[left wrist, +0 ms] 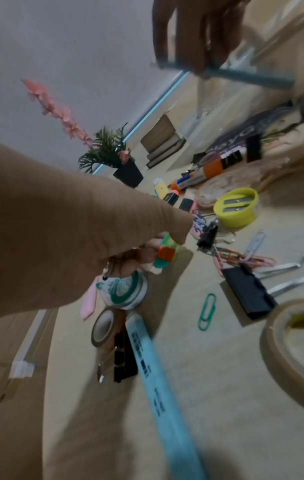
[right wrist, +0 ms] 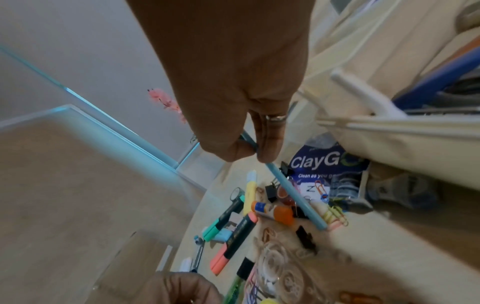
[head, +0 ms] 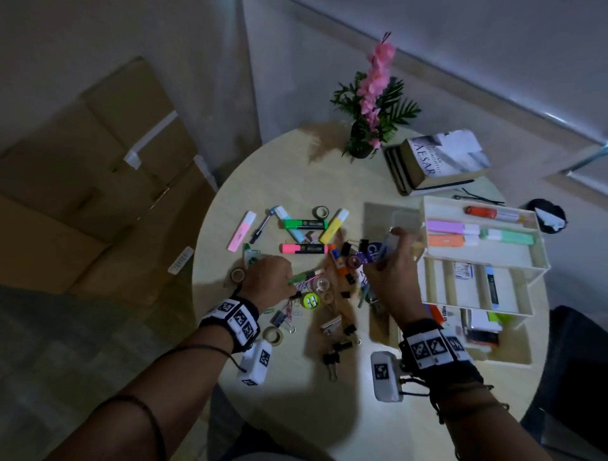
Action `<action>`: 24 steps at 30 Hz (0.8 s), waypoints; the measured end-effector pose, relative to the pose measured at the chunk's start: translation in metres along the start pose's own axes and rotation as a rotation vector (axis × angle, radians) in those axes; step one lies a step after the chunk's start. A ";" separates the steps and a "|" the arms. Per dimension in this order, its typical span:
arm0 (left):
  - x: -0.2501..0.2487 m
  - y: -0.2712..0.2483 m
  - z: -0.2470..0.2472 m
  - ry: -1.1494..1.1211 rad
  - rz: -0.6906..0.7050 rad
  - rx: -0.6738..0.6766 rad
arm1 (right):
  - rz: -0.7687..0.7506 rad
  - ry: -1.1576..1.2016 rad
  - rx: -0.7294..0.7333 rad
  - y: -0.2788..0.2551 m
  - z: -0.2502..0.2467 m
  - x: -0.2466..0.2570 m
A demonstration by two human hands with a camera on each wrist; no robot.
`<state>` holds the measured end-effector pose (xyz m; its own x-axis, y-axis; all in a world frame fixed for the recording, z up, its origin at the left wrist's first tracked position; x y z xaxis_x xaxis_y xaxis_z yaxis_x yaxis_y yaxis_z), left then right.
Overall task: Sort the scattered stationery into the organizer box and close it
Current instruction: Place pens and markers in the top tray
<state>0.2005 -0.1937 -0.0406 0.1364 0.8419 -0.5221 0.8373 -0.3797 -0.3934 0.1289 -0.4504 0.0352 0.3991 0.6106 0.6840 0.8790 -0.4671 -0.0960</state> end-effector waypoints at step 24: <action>-0.264 0.025 -0.044 -0.343 0.399 -0.366 | 0.031 0.630 -0.212 0.116 -0.274 -0.126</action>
<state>0.2087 -0.4083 0.1209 0.3480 0.4694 -0.8115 0.8921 -0.4320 0.1327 0.1089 -0.7566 0.1360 0.1382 0.1345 0.9812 0.7735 -0.6334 -0.0221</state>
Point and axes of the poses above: each hand's wrist, its own y-axis towards the middle knuckle, its own z-axis out of the palm, x = y × z, the point moved 7 cm from there along y, towards the middle knuckle, and after that the axes turned 7 degrees about -y, right-handed, at the moved point
